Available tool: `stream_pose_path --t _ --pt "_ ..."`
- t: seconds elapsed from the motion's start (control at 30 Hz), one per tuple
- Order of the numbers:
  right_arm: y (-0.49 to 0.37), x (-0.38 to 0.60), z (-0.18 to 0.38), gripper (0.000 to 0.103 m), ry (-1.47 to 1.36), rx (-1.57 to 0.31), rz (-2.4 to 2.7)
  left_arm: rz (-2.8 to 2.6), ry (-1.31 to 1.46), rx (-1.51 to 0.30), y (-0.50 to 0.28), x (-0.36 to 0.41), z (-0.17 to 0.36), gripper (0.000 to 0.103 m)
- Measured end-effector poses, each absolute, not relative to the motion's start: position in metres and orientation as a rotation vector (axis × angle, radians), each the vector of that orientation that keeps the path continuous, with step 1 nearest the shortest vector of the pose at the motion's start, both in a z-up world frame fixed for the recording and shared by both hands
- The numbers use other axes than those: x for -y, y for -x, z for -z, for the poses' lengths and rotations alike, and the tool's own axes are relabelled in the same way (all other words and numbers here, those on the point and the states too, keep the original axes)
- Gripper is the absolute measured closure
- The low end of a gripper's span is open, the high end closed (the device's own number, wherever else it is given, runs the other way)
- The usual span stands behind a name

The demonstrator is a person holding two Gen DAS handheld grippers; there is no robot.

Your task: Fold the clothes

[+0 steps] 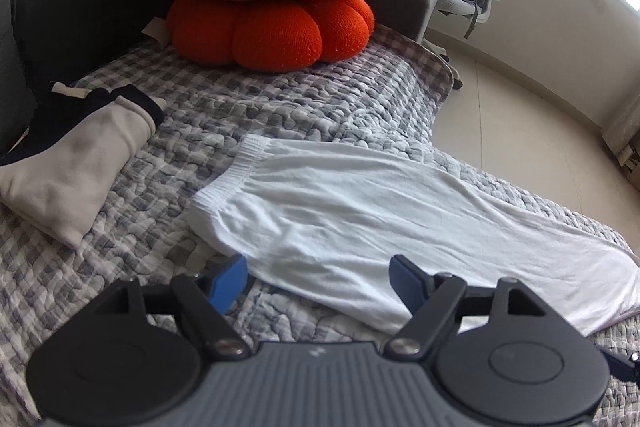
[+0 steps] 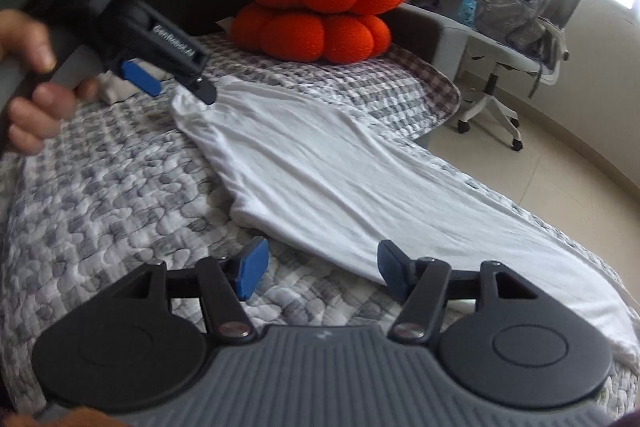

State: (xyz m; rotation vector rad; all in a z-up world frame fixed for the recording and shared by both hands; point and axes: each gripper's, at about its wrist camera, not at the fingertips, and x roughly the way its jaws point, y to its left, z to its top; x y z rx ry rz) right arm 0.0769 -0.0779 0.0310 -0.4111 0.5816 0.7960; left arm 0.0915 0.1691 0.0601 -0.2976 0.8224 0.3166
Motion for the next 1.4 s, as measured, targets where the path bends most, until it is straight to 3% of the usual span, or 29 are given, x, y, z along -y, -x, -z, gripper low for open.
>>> stream_pose_path --t 1.4 --pt "-0.025 0.048 -0.013 0.036 0.604 -0.596 -1.039 -0.322 0.331 -0.848 -0.089 -0.173 -0.063 0.02"
